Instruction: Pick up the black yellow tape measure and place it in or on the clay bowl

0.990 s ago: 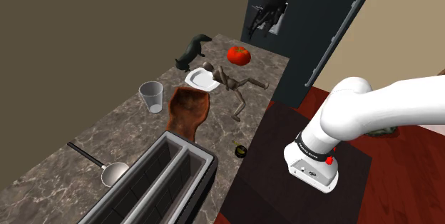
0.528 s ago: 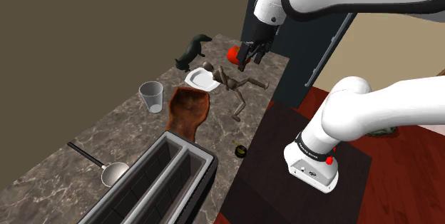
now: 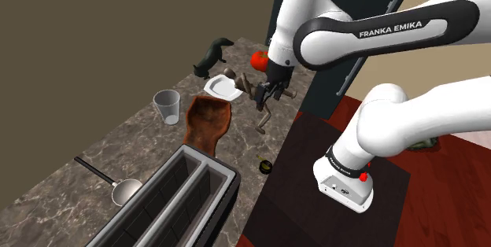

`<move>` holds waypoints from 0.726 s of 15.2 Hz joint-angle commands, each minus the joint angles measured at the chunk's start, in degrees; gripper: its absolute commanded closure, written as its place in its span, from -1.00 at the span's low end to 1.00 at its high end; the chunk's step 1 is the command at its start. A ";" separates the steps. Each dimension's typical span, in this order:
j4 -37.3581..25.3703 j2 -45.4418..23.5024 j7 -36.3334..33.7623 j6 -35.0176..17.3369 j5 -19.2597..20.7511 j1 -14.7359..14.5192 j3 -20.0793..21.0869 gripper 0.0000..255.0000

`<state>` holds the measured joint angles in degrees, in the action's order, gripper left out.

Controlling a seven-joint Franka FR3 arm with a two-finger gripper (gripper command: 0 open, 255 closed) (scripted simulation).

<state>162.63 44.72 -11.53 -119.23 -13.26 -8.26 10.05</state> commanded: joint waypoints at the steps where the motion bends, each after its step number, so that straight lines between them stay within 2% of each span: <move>1: 2.62 -1.00 -0.91 -2.74 -1.65 -1.48 1.45 -1.00; 6: 7.27 -7.42 -2.56 -11.45 -6.20 -5.35 4.97 -1.00; 11: 10.00 -17.63 -3.57 -22.08 -11.84 -9.87 8.37 -1.00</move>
<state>171.77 29.23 -15.07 -138.73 -23.75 -17.09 17.80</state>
